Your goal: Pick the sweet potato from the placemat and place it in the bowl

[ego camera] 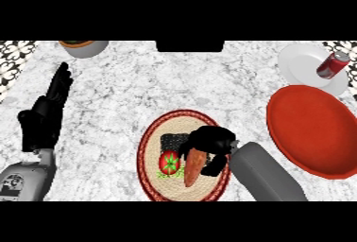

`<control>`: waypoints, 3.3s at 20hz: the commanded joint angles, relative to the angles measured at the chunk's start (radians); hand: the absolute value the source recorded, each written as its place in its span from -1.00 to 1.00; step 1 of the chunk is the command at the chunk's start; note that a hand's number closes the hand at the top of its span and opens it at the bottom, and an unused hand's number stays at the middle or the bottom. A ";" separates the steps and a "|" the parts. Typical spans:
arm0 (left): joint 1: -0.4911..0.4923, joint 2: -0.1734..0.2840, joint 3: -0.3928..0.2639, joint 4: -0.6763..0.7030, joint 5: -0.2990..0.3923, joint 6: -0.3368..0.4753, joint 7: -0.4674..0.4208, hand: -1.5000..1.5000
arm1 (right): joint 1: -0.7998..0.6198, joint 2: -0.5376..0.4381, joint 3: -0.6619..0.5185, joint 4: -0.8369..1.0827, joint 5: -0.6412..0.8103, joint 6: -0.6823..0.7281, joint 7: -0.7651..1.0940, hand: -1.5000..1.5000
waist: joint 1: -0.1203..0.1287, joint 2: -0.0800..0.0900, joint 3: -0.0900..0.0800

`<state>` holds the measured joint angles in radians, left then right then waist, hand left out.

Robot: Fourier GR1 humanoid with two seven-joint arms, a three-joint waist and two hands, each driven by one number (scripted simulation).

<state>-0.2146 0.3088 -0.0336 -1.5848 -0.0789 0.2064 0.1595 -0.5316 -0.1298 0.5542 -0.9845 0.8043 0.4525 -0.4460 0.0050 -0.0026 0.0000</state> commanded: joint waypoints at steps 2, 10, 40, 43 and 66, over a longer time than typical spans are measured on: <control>-0.016 -0.009 0.034 -0.028 -0.002 -0.027 0.056 0.00 | 0.008 0.071 -0.005 0.072 0.084 -0.090 -0.052 1.00 | 0.000 0.003 0.000; 0.056 -0.036 0.011 -0.115 -0.057 -0.047 0.069 0.00 | 0.020 0.076 -0.080 0.036 0.095 -0.047 -0.100 1.00 | 0.001 0.002 0.000; -0.013 -0.035 0.060 0.006 -0.040 -0.045 0.000 0.00 | 0.215 0.130 0.140 -0.770 0.450 -0.877 1.655 1.00 | -0.017 -0.001 0.000; -0.017 -0.053 0.037 -0.027 -0.063 -0.030 0.049 0.00 | 0.249 0.129 0.055 -0.830 0.461 -0.849 1.613 1.00 | -0.015 0.000 0.000; 0.030 -0.101 0.029 -0.059 -0.086 -0.046 0.024 0.00 | 0.312 -0.287 -0.542 -0.320 0.144 -1.131 0.971 1.00 | 0.004 0.005 0.001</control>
<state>-0.2198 0.2382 0.0241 -1.6032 -0.1393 0.1413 0.1765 -0.2170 -0.3976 0.0523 -1.4467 0.9368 -0.6215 0.6056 0.0066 0.0030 0.0008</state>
